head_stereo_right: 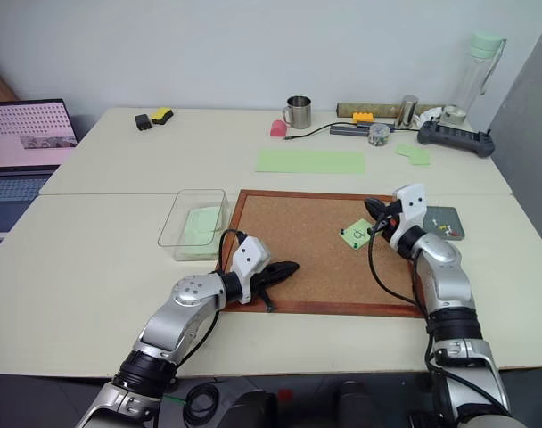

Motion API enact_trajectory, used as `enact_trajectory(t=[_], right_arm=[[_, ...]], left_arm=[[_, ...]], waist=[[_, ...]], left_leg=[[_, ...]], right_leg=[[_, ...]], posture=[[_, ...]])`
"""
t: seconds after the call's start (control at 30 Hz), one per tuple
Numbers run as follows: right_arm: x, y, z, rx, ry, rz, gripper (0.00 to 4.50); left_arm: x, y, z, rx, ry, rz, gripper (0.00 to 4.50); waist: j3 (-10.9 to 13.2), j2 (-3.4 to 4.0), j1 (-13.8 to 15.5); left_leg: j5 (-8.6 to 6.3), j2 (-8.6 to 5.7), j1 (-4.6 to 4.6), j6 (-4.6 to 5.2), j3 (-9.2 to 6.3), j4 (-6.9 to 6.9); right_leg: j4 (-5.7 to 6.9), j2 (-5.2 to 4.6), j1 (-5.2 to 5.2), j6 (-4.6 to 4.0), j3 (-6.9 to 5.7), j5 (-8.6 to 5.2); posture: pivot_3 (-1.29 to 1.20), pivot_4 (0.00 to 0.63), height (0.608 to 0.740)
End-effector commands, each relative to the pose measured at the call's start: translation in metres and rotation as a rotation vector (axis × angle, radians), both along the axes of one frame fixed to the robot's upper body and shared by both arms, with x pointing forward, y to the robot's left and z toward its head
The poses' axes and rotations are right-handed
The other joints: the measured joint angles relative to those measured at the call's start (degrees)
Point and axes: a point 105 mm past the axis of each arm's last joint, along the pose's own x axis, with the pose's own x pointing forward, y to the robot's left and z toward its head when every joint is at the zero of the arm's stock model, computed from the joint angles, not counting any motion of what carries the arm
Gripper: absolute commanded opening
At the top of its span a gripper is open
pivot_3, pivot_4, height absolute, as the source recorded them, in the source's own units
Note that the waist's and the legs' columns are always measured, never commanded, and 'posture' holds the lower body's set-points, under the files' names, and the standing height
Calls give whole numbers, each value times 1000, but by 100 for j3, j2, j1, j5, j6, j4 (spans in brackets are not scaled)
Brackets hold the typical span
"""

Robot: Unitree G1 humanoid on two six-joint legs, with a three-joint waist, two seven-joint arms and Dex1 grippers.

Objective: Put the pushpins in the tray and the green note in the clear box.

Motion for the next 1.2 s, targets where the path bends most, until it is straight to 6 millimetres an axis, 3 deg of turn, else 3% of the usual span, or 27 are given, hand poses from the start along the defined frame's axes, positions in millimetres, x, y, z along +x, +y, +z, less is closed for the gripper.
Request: enact_trajectory(t=[0.03, 0.13, 0.27, 0.47, 0.93, 1.03, 1.2], right_arm=[[4, -54, 21, -44, -83, -246, 9], [5, -93, 13, -101, -40, -397, 9], [5, -123, 6, -71, 33, -496, 9], [9, -127, -4, -34, 109, -483, 9], [7, -131, 5, -10, 65, -482, 2866], [7, -115, 21, 5, -10, -409, 3404], [-16, -46, 14, -4, 27, -42, 3404]], left_arm=[[-8, 6, -25, 50, 92, 21, 0], [-8, 7, -26, 54, 96, 22, 0], [-9, 8, -27, 57, 100, 23, 0], [-10, 7, -28, 55, 102, 20, 0], [-11, 10, -29, 53, 100, 40, 0], [-12, 9, -29, 54, 101, 39, 0], [-12, 10, -29, 59, 101, 37, 0]], waist=[[0, 0, 6], [-1, 2, 5], [-3, 5, -8], [-9, 14, -26], [-9, 15, -19], [-9, 16, -19], [-11, 19, -33]], left_leg=[[0, 0, -1, 0, 0, 0], [0, -1, -2, 0, 4, 0], [0, 0, 1, 0, 11, -1], [-1, 2, 7, 2, 25, -2], [-2, 2, 6, 4, 24, -2], [-2, 2, 6, 4, 24, -2], [-3, 5, 6, 5, 20, -2]], right_leg=[[0, 0, 0, 0, 0, 0], [-3, -1, 0, 0, 1, 0], [-3, 0, 0, -1, 5, 0], [-1, 2, 1, 0, 18, 0], [-3, 2, 1, 0, 18, -1], [-3, 2, 1, 0, 18, 0], [-3, 5, 2, 1, 15, -1]], posture=[[0, 150, 740], [0, 150, 740], [0, 150, 740], [0, 150, 740], [0, 150, 740], [0, 150, 740], [0, 150, 740]])
